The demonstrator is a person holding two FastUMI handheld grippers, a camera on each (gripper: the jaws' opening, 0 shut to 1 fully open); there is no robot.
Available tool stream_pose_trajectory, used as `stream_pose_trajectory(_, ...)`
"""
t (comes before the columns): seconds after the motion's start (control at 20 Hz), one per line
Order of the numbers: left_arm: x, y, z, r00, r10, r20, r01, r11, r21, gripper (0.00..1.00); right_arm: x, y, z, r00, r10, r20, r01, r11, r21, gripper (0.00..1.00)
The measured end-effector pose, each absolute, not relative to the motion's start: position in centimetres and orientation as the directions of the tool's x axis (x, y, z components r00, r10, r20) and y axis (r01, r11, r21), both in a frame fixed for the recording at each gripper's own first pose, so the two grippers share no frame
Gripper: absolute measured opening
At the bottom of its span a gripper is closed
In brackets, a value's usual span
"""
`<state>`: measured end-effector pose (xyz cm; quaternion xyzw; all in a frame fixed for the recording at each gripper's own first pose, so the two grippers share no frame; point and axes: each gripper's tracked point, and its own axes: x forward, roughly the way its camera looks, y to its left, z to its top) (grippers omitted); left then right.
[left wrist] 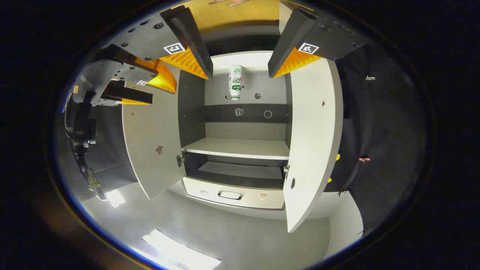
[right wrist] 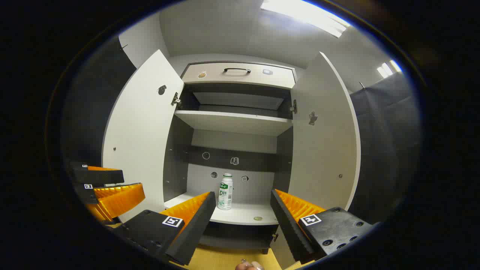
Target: Grasp the bottle in the cabinet with the left hand and place it on the coaster, then close the right door with the right hand and the left door with the left hand.
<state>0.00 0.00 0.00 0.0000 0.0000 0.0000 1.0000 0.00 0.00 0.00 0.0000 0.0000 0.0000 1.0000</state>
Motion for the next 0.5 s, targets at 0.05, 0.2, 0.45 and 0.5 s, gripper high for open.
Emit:
stream_pose_trajectory(0.05, 0.3, -0.1, -0.1, 1.000, 0.005, -0.001, -0.005, 1.000, 0.001, 0.93, 0.2, -0.1, -0.2, 1.000, 0.008, -0.004, -0.008, 1.000, 0.007, 0.98)
stream_pose_trajectory(0.2, 1.2, -0.4, -0.4, 1.000, 0.026, -0.006, -0.026, 1.000, 0.004, 0.93, 0.9, -0.4, -0.7, 1.000, 0.025, -0.012, -0.025, 1.000, 0.010, 0.98)
stream_pose_trajectory(0.45, 2.8, -0.8, -0.5, 0.999, 0.044, -0.011, -0.044, 0.999, 0.002, 0.93, 1.6, -0.8, -1.0, 0.999, 0.048, -0.012, -0.048, 0.999, 0.004, 0.97)
stream_pose_trajectory(0.5, 3.1, -1.0, -0.7, 0.999, 0.041, -0.014, -0.041, 0.999, -0.001, 0.94, 1.8, -0.9, -1.0, 0.999, 0.052, -0.011, -0.052, 0.999, 0.006, 0.97)
